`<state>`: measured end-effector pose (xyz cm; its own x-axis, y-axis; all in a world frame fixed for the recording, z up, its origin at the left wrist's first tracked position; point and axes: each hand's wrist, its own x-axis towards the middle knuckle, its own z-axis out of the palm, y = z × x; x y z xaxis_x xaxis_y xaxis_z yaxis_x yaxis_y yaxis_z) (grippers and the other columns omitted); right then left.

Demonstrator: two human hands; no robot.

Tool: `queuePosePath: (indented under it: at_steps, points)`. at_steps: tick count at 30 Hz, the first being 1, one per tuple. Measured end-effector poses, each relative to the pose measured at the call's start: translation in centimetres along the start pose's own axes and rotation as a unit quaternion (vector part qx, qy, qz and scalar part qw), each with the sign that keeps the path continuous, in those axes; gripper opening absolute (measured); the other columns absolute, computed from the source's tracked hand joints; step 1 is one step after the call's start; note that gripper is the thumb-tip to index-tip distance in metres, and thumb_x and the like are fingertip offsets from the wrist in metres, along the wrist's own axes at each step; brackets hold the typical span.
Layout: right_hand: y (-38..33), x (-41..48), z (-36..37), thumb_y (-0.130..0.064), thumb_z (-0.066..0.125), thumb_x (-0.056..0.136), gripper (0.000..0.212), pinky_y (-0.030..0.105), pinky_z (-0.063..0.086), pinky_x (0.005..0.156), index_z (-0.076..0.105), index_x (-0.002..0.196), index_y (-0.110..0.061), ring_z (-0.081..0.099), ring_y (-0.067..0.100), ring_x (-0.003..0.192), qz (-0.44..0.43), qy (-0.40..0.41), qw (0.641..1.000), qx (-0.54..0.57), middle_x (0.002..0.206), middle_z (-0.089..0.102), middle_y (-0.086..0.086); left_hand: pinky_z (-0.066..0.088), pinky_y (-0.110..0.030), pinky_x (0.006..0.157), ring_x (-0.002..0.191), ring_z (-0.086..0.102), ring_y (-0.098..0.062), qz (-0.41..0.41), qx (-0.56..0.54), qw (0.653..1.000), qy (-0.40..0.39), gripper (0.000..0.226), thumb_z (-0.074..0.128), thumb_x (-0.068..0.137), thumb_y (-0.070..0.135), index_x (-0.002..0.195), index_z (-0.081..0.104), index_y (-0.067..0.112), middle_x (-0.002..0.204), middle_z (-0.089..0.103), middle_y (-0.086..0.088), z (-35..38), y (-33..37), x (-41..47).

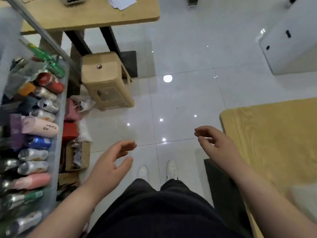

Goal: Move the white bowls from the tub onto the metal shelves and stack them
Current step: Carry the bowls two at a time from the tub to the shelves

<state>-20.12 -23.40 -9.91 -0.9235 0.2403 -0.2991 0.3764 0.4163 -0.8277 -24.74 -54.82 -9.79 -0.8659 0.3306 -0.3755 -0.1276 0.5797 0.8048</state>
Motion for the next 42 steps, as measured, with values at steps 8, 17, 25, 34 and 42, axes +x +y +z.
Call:
queuePosePath:
  at_steps: [8,17,25,34,42]
  points:
    - [2.4,-12.6,-2.4,-0.017,0.057,0.096,0.022,0.004,0.044,0.077,0.064,0.113,-0.029,0.060,-0.009,0.095,0.123,0.247,0.960,0.044,0.107,0.065,-0.022,0.046,-0.026,0.097,0.113,0.060,-0.002,0.143,0.075,0.961,-0.223,0.038,0.054,0.085,0.028,0.118,0.055,0.048,0.118,0.064,0.023,4.8,4.2,3.8]
    - [10.7,-29.7,0.8,-0.018,0.058,0.095,0.021,0.018,0.050,0.080,0.066,0.106,-0.035,0.062,-0.006,0.096,0.239,0.385,0.877,0.159,0.103,0.068,-0.019,0.046,-0.024,0.096,0.113,0.059,-0.001,0.290,0.124,0.890,-0.329,0.043,0.056,0.091,0.008,0.120,0.056,0.040,0.116,0.065,0.019,18.5,13.9,0.6]
    - [18.5,-40.0,-3.1,-0.017,0.057,0.094,0.021,0.013,0.047,0.083,0.064,0.105,-0.033,0.059,-0.007,0.099,0.260,0.408,0.865,0.137,0.104,0.066,-0.019,0.046,-0.020,0.091,0.111,0.061,-0.002,0.305,0.152,0.848,-0.406,0.042,0.056,0.092,0.003,0.120,0.058,0.034,0.113,0.066,0.019,29.6,15.8,-8.0]
    - [25.4,-44.1,-12.2,-0.017,0.061,0.091,0.023,0.013,0.037,0.084,0.065,0.114,-0.022,0.052,-0.003,0.097,0.258,0.485,0.835,-0.036,0.103,0.063,-0.013,0.046,-0.011,0.088,0.109,0.062,-0.002,0.299,0.185,0.828,-0.436,0.044,0.058,0.090,0.001,0.118,0.059,0.035,0.111,0.067,0.021,37.5,18.0,-10.2]
    - [29.4,-43.1,-21.5,-0.026,0.050,0.087,0.038,0.040,0.050,0.089,0.064,0.117,-0.008,0.059,0.027,0.101,0.288,0.497,0.773,-0.271,0.107,0.066,0.009,0.037,-0.015,0.094,0.111,0.053,0.001,0.509,0.226,0.734,-0.389,0.042,0.062,0.088,0.013,0.128,0.055,0.026,0.120,0.061,0.017,50.6,28.2,-6.4]
